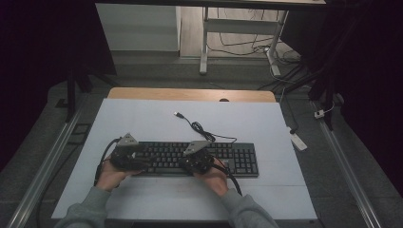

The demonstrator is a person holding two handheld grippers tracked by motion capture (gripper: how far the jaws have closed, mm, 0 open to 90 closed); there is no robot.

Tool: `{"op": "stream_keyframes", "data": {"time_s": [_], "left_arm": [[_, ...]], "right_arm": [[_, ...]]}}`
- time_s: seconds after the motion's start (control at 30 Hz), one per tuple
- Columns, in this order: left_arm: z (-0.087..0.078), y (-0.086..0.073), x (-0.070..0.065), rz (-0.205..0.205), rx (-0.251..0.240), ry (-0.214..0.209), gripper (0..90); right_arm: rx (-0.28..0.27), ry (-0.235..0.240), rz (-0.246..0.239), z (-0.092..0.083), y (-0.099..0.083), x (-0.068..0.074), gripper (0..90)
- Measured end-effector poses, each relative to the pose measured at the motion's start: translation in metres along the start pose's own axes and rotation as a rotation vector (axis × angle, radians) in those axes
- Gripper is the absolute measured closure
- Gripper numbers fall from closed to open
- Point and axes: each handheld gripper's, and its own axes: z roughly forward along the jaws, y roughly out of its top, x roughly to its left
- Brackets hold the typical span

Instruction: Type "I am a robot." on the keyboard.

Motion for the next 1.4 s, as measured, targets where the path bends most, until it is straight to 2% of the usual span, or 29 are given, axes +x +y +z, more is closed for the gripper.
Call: {"op": "stream_keyframes", "data": {"time_s": [0.17,0.27,0.47,0.73,0.9,1.13,1.4], "left_arm": [[0.001,0.0,0.0,0.007,0.002,0.0,29.4],[0.0,0.0,0.0,0.003,-0.001,0.002,29.4],[-0.001,0.0,0.001,-0.002,-0.004,0.004,29.3],[-0.001,-0.001,0.001,-0.001,0.0,0.006,29.3],[0.0,-0.001,0.001,-0.001,-0.001,0.005,29.2],[-0.001,-0.001,0.001,-0.003,-0.003,0.005,29.2],[-0.001,-0.001,0.002,-0.002,-0.005,0.004,29.1]], "right_arm": [[-0.006,-0.011,-0.003,-0.002,0.001,0.001,89.5],[-0.039,-0.013,0.007,-0.006,0.001,0.0,89.5],[-0.069,-0.026,0.023,-0.017,0.0,-0.005,89.4],[-0.092,-0.054,0.068,-0.033,-0.011,-0.012,72.7],[-0.11,-0.081,0.097,-0.049,-0.02,-0.017,64.7],[-0.137,-0.129,0.118,-0.072,-0.035,-0.024,58.5],[-0.139,-0.184,0.139,-0.095,-0.054,-0.032,55.1]]}}
